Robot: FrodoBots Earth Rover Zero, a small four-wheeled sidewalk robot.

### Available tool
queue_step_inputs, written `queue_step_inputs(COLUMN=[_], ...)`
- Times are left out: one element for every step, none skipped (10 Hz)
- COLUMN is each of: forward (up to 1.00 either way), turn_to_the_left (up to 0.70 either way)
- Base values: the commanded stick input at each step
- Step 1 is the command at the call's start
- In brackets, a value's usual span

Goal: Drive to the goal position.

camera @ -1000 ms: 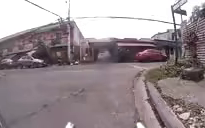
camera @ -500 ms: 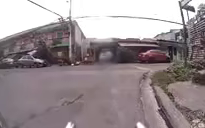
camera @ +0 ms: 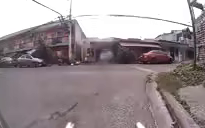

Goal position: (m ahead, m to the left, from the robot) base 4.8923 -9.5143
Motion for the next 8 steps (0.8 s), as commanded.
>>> queue_step_inputs(forward=[0.70,0.70,0.70,0.70,0.70,0.70,0.70,0.70], turn_to_the_left=[-0.14,-0.14,-0.14,-0.14,-0.14,-0.14,-0.14,-0.14])
